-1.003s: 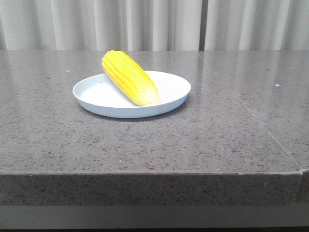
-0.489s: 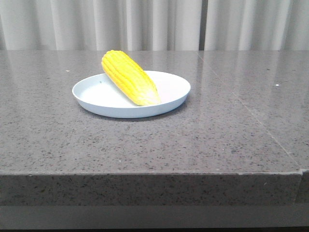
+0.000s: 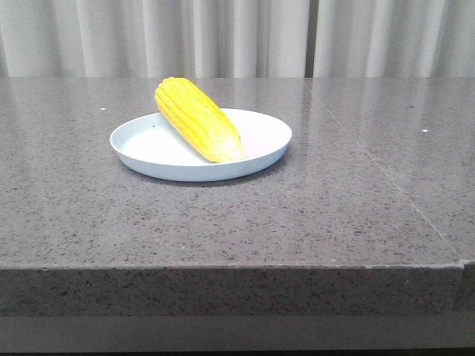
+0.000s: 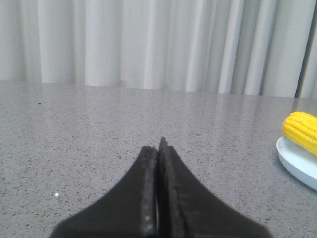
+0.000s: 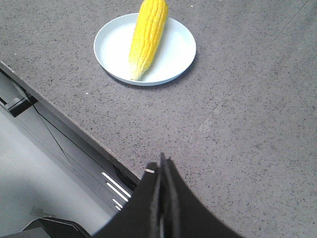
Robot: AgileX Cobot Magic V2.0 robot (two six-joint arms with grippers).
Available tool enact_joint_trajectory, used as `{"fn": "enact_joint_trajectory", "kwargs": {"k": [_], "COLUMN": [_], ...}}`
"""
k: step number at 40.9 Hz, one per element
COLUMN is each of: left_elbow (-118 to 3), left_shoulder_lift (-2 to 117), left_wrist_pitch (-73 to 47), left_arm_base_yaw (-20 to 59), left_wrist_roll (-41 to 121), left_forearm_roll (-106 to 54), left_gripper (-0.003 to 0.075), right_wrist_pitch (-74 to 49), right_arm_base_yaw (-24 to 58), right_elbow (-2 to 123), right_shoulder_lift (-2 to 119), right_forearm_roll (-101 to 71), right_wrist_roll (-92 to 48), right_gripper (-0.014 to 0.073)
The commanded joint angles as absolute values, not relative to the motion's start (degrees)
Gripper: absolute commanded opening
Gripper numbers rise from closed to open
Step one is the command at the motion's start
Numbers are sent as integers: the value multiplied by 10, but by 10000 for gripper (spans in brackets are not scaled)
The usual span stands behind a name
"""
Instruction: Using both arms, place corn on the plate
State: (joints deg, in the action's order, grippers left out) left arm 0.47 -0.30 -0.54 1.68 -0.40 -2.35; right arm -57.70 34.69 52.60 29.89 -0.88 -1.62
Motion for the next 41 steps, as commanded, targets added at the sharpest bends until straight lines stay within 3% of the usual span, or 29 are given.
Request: {"fn": "enact_joint_trajectory", "kwargs": {"k": [1, 41], "left_elbow": [18, 18], "left_shoulder_lift": [-13, -13], "left_wrist_pitch": [44, 38], "left_arm_base_yaw": [16, 32], "left_wrist_roll": [-11, -10], "left_forearm_roll": [-26, -24], "left_gripper": [-20, -20], "right_wrist_pitch": [-538, -538], "right_arm_base_yaw": [342, 342], "right_elbow": [540, 540], "right_shoulder_lift": [301, 301], "right_forearm_roll": [-4, -4], "right_wrist_roll": [-22, -22], "right_gripper": [-87, -87]}}
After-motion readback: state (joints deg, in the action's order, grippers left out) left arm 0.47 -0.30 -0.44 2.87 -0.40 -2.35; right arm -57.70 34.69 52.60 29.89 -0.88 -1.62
